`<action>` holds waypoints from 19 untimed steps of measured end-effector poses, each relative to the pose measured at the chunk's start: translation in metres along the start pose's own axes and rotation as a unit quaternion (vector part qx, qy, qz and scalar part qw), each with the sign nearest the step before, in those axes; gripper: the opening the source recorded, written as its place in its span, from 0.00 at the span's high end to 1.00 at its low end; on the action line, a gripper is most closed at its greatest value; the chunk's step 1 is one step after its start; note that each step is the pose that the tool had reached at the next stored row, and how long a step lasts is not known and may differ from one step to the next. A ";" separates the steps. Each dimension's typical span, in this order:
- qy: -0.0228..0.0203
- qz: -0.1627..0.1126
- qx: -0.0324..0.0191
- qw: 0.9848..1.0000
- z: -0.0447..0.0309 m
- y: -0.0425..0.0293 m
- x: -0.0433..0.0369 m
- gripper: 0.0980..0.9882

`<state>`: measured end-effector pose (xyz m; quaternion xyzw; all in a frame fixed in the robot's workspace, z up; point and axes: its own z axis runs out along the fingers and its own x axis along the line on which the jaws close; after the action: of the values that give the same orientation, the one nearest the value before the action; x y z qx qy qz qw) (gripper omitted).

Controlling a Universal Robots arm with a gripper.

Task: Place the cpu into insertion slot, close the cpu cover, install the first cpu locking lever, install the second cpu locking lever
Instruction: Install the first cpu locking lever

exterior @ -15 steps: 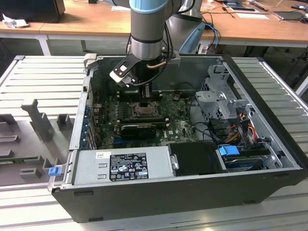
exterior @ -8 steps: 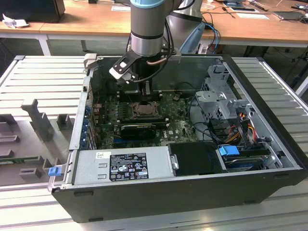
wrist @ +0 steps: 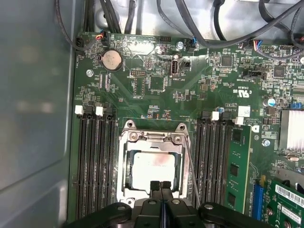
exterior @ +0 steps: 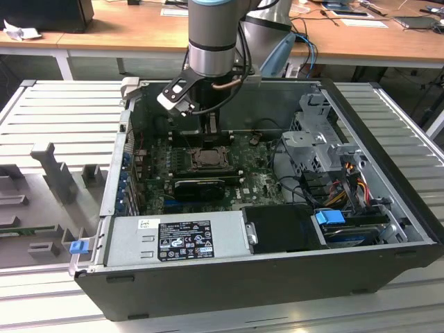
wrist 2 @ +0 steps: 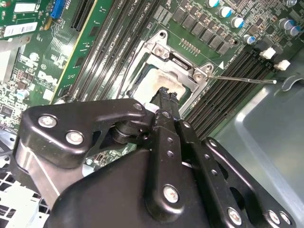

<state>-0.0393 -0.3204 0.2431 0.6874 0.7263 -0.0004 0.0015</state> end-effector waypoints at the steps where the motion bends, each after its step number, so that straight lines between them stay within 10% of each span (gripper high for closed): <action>1: 0.000 0.000 0.000 1.000 -0.0010 0.0000 0.0000 0.99; 19: 0.000 0.000 0.000 1.000 -0.0134 0.0000 0.0000 0.99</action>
<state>-0.0393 -0.3204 0.2564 0.6874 0.7263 -0.0005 0.0016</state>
